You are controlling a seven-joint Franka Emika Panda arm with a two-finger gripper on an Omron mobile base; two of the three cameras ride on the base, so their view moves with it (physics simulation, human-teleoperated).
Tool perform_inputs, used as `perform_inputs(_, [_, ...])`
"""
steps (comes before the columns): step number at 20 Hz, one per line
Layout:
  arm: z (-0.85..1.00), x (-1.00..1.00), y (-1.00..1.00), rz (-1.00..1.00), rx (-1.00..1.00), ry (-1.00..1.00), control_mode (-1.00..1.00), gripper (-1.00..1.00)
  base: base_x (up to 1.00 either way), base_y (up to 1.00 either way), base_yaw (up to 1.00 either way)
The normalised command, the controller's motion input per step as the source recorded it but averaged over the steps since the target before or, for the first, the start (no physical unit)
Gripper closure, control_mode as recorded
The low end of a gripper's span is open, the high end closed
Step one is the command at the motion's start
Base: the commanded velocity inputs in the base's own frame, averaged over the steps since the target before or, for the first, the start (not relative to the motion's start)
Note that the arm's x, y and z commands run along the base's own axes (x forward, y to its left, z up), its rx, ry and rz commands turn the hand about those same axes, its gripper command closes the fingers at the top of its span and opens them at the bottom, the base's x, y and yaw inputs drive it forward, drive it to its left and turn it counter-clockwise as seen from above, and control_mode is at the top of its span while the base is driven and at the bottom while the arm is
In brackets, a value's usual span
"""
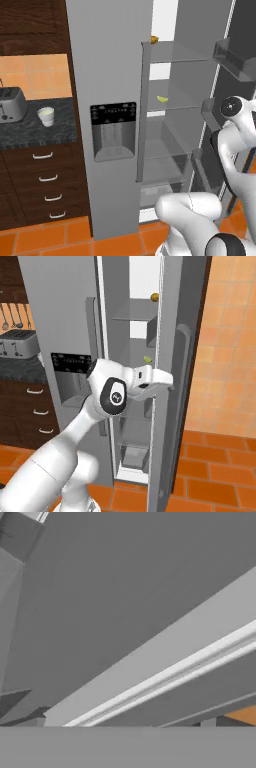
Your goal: Grab a lemon wedge from the fridge and one ice cube from the ice bowl, and put them in the glass of lemonade.
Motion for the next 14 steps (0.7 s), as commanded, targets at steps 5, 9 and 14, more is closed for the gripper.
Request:
perform_inputs(5, [-0.22, 0.56, -0.97, -0.07, 0.00, -0.02, -1.00, -1.00, 0.00, 0.00, 0.00])
perform_inputs(9, [-0.12, 0.51, -0.83, -0.07, 0.00, -0.08, -1.00, -1.00, 0.00, 0.00, 0.00])
perform_inputs(14, [-0.01, -0.33, -0.06, -0.01, 0.00, -0.17, -1.00, -1.00, 0.00, 0.00, 0.00])
